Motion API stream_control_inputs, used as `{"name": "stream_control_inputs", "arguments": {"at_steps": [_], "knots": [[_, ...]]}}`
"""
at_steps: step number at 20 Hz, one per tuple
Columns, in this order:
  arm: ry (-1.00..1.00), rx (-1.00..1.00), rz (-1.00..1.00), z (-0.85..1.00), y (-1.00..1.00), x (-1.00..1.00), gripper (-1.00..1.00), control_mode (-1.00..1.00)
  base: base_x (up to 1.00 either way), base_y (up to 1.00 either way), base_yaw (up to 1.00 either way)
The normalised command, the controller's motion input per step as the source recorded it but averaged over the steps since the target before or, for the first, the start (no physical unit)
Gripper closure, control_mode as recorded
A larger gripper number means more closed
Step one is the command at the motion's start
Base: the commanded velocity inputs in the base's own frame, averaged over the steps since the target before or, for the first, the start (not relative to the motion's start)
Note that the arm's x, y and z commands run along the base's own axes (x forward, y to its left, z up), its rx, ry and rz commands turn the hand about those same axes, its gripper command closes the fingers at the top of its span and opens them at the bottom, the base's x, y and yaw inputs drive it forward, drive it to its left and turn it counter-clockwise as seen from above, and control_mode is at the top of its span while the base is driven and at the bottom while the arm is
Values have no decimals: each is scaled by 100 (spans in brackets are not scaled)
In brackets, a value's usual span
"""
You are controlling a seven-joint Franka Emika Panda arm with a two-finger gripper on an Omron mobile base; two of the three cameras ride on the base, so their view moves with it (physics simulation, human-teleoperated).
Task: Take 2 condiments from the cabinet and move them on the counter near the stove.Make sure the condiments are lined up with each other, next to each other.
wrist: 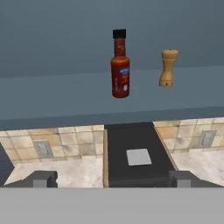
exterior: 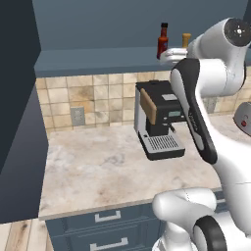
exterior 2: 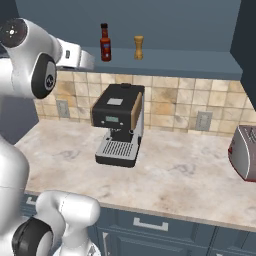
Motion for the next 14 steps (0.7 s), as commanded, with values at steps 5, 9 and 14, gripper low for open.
{"name": "stream_control_inputs", "arguments": {"at_steps": [5,9,14], "knots": [[-1,0,0,1,-1,32,-100,-100,0,0,0],[-11,0,0,-11,-16,49,-100,-100,0,0,0],[-6,0,0,-1,-25,52,-100,-100,0,0,0]]}}
